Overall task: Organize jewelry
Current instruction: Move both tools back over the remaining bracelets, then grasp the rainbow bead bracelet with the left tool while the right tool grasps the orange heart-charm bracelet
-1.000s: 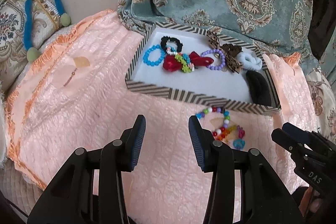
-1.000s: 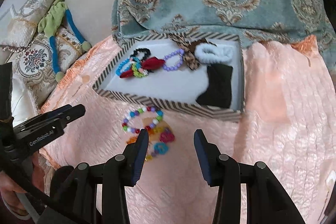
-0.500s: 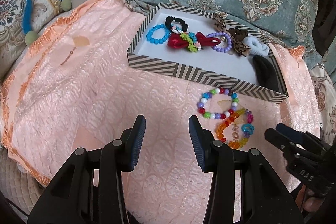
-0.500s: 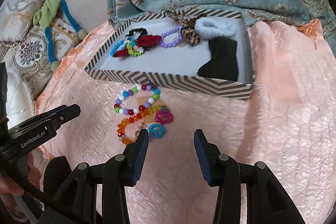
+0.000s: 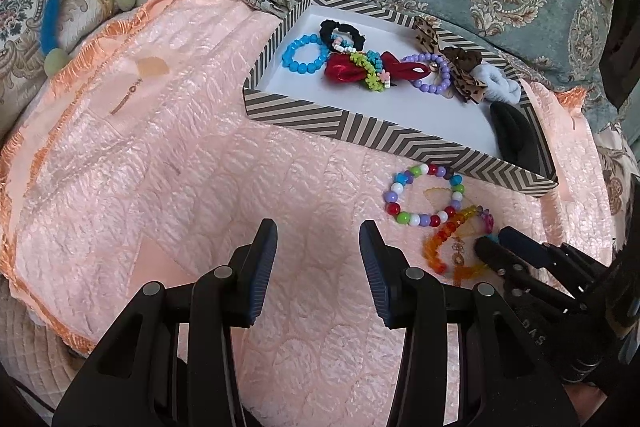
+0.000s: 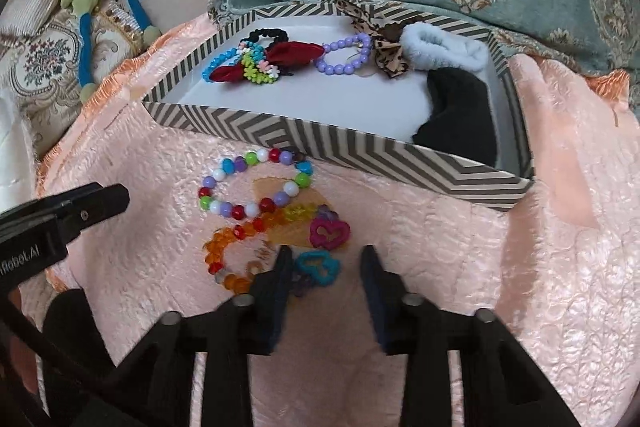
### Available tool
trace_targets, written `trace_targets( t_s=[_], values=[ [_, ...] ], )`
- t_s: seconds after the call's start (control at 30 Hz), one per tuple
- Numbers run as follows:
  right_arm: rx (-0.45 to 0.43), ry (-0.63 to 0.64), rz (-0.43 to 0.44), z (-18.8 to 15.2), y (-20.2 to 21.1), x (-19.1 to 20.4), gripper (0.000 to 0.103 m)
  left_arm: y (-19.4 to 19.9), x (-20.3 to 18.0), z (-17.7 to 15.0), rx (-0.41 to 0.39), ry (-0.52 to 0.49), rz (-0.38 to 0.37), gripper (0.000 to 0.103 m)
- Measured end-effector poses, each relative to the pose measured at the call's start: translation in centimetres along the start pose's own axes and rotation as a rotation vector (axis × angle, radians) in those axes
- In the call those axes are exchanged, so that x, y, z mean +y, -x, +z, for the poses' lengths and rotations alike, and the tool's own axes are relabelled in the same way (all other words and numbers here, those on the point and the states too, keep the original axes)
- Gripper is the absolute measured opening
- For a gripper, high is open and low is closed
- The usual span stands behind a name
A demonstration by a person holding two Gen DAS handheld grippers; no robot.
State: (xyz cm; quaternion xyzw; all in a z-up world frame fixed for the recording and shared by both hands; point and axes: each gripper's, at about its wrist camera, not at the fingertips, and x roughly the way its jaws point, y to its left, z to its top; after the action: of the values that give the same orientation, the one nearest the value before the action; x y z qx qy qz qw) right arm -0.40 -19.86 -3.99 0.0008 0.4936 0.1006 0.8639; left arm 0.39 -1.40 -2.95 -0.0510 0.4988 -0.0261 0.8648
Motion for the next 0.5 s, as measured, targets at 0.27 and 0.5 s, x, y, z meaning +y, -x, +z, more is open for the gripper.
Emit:
trace_targets(
  t_s=[0.27, 0.5],
  values=[
    [-0.004, -0.065, 0.021, -0.7, 0.9, -2.2, 0.022, -1.2, -0.5, 0.4, 0.028, 0.02, -0.046, 0.051],
    [-0.014, -0.065, 0.03, -0.9, 0.8, -2.1, 0.023, -2.7, -2.1, 1.6, 0.042, -0.001, -0.064, 0.052]
  ],
)
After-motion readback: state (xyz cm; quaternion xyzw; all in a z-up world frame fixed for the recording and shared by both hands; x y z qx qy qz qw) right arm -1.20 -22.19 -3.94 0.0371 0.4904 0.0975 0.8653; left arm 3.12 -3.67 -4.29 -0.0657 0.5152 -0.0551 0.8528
